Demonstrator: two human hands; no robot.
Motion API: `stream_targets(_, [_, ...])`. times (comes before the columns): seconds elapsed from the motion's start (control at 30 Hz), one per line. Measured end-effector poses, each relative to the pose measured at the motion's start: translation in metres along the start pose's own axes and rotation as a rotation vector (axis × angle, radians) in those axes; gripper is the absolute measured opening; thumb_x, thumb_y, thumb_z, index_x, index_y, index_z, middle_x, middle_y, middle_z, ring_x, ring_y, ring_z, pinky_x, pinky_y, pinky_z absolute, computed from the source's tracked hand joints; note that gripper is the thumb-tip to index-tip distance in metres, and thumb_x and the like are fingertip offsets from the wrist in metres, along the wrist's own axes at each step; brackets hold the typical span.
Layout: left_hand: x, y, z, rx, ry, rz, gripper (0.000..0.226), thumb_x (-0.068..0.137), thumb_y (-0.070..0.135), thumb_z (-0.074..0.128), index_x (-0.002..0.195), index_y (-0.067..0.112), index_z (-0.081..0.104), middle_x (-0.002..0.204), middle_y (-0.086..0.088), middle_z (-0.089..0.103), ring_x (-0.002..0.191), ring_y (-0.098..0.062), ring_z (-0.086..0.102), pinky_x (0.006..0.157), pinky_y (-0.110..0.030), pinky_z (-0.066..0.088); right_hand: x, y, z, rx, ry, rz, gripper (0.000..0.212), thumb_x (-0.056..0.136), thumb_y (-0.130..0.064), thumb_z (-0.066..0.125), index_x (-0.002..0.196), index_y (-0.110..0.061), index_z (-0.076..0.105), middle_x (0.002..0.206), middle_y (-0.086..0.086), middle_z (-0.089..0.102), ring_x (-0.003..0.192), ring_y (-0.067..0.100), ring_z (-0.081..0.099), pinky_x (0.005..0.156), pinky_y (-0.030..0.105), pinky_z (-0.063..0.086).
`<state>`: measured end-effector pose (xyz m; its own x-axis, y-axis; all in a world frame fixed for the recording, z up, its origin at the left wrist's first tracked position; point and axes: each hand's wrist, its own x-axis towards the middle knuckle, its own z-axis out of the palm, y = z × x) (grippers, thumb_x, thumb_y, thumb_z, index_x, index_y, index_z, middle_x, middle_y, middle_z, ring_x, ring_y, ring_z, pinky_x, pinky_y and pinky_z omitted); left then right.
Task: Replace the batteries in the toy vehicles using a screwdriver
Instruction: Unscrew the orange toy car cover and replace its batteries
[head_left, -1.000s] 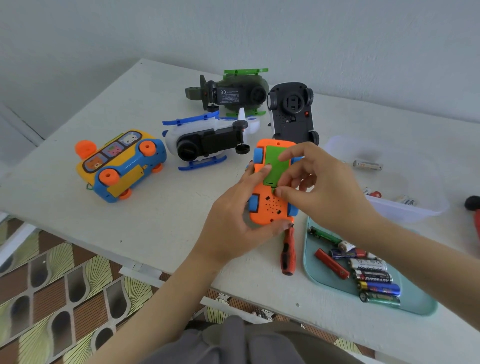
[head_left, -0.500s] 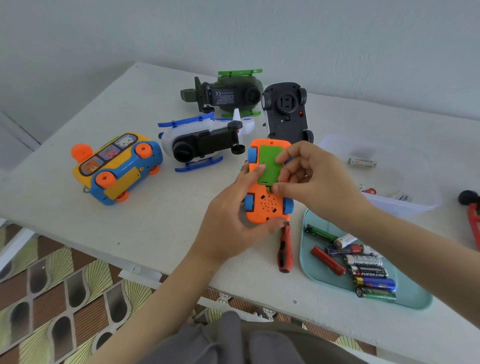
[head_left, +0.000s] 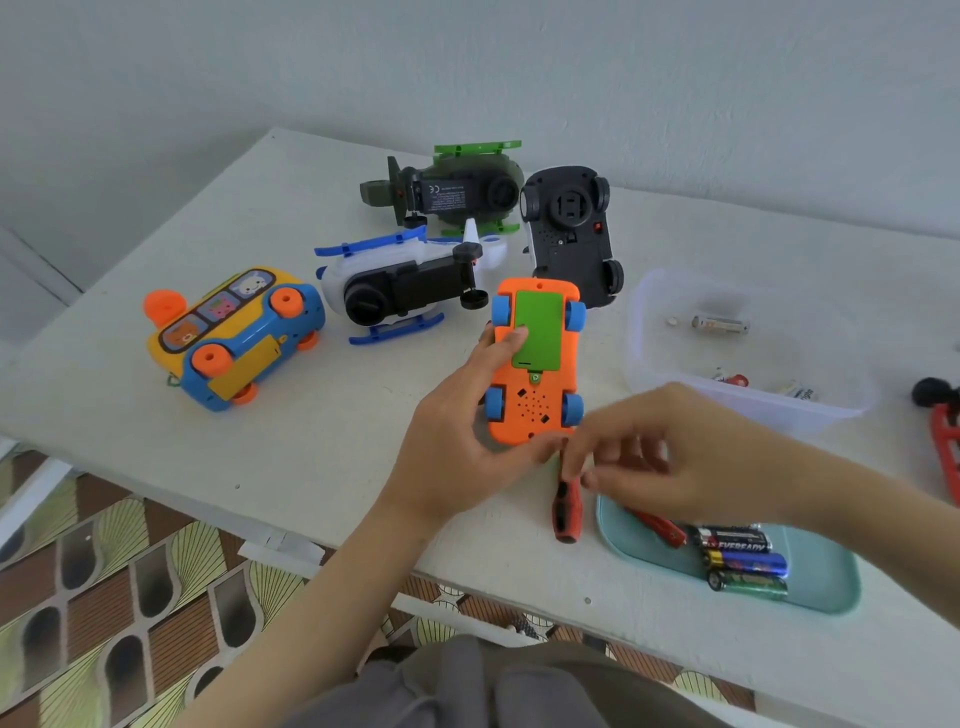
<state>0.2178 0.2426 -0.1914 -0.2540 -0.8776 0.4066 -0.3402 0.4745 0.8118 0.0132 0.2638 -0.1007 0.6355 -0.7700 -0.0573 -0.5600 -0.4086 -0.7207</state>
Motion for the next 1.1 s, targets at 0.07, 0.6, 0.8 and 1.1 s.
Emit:
stream_targets(0.07, [0.000,0.000,-0.001,0.029,0.006,0.021,0.083,0.075,0.056,0.070,0.143,0.022,0.037,0.147,-0.009,0.045,0.131,-0.023,0.050,0.095,-0.038,0.053,-0.004,0.003,0.005,-0.368,-0.111,-0.065,0.032,0.084,-0.021,0.057,0.109,-0.039,0.064,0.075,-0.030,0.052,0.067,-0.005,0.049,0.061,0.008,0.034])
stream_targets(0.6, [0.002,0.005,-0.001,-0.016,0.028,0.025,0.078,0.080,0.061,0.063,0.139,0.019,0.036,0.131,0.019,0.046,0.117,0.007,0.053,0.087,-0.010,0.048,-0.008,0.003,0.021,-0.735,-0.018,-0.321,0.015,0.080,-0.025,0.070,0.094,-0.025,0.064,0.093,-0.006,0.061,0.074,0.014,0.056,0.056,0.028,0.048])
stream_targets(0.8, [0.001,0.006,0.000,0.002,0.037,-0.015,0.075,0.075,0.043,0.073,0.138,0.024,0.037,0.124,0.008,0.056,0.106,0.014,0.055,0.083,-0.003,0.044,-0.010,-0.020,0.007,-0.262,0.363,-0.274,0.019,0.088,-0.025,0.061,0.104,-0.015,0.061,0.092,-0.010,0.064,0.085,0.006,0.060,0.078,0.014,0.045])
stream_targets(1.1, [0.001,0.008,0.000,-0.032,0.034,-0.019,0.074,0.077,0.064,0.063,0.137,0.029,0.035,0.124,0.010,0.055,0.104,0.007,0.060,0.081,-0.008,0.048,0.014,-0.041,-0.021,-0.005,0.738,-0.371,0.038,0.088,0.000,0.065,0.121,-0.013,0.051,0.094,-0.003,0.066,0.078,0.005,0.067,0.075,0.009,0.045])
